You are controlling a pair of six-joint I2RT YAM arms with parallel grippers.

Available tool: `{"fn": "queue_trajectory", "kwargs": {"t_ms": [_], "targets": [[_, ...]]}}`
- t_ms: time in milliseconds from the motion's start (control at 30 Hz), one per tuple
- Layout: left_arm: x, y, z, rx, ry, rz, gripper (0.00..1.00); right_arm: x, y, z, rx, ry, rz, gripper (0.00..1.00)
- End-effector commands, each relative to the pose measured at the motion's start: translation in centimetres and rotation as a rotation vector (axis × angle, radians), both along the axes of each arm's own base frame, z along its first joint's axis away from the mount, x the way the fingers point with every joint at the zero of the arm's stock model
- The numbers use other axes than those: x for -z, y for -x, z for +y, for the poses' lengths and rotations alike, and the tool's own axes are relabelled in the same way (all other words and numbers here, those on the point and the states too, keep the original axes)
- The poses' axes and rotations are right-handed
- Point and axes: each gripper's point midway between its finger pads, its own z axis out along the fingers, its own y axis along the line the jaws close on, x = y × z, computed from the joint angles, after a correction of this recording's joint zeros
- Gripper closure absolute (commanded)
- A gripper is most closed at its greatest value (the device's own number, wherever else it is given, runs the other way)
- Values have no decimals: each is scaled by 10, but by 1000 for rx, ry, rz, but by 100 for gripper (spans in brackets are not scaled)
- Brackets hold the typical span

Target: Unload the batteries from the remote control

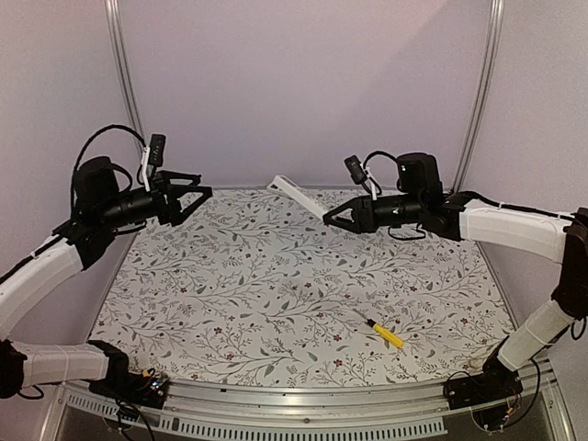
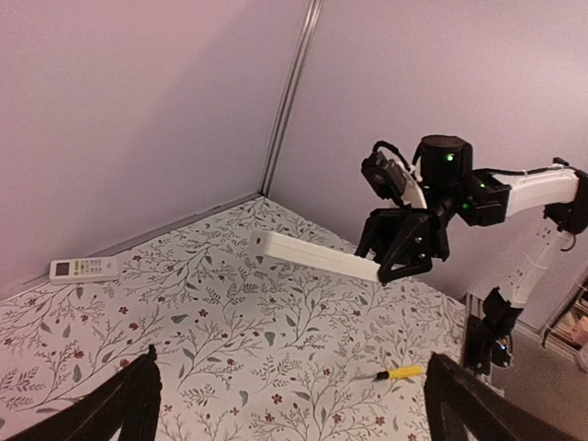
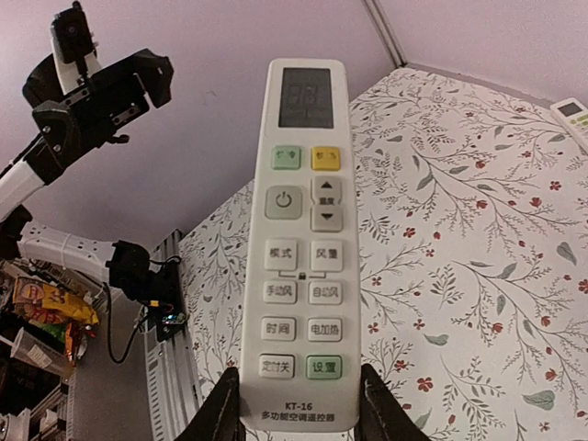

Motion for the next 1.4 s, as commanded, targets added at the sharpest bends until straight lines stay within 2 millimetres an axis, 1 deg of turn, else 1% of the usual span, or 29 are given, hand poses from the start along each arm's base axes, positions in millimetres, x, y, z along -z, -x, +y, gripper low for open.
{"fn": "queue_trajectory", "kwargs": {"t_ms": [0, 100, 167, 233, 400, 600, 867, 1000, 1033, 1133, 1200, 1367], "targets": [[-4, 19, -40, 230, 44, 12, 0, -37, 64, 3, -301, -140, -4, 79], [5, 18, -63, 299, 31, 59, 0, -36, 79, 6, -359, -150, 19, 80], [11, 13, -71, 301, 32, 80, 0, -33, 81, 7, -369, -149, 24, 80], [16, 13, -75, 321, 56, 109, 0, -28, 81, 9, -374, -151, 28, 80], [23, 26, -81, 412, 99, 142, 0, -21, 84, 19, -418, -162, 58, 82], [42, 21, -87, 430, 96, 235, 0, -16, 85, 33, -457, -159, 76, 82], [49, 26, -95, 479, 104, 285, 1, -6, 86, 43, -470, -143, 111, 83], [54, 29, -100, 494, 99, 306, 10, -3, 85, 44, -460, -129, 116, 82], [54, 29, -101, 499, 98, 311, 15, -3, 84, 44, -456, -124, 117, 83], [57, 30, -103, 509, 93, 326, 34, 0, 84, 44, -452, -114, 118, 83], [60, 30, -105, 517, 90, 344, 45, 0, 84, 44, -452, -112, 119, 83], [62, 33, -108, 540, 91, 363, 61, 0, 83, 44, -441, -106, 114, 82]]}}
